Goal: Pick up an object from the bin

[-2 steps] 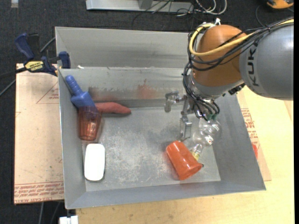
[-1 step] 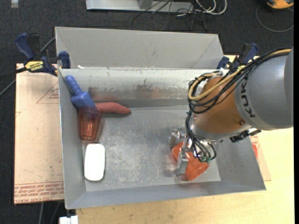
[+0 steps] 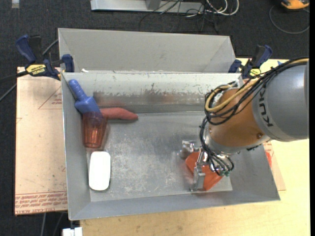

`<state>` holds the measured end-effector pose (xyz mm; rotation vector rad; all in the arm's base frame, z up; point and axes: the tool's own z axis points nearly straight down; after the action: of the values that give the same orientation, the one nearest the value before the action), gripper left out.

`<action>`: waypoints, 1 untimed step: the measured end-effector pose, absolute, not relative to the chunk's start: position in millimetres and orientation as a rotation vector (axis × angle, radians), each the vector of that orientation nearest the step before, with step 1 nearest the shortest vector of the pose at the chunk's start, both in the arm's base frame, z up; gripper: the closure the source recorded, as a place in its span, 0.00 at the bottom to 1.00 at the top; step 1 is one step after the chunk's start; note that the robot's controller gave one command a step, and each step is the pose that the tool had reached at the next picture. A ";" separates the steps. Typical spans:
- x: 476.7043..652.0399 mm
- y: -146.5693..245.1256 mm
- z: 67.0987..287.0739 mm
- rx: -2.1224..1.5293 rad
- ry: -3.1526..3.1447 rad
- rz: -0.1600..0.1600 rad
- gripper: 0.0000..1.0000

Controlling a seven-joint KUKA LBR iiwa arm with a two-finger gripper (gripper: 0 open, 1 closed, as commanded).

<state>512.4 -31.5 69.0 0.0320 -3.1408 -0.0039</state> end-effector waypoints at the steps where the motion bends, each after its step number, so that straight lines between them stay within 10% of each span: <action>1: 519.3 -70.8 73.3 -0.151 -3.141 -0.006 0.00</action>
Offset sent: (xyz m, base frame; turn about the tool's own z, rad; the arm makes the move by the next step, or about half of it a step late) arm 0.0158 -0.0662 0.0010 0.6219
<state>519.3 -70.8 73.3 -0.1506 -3.1411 -0.0063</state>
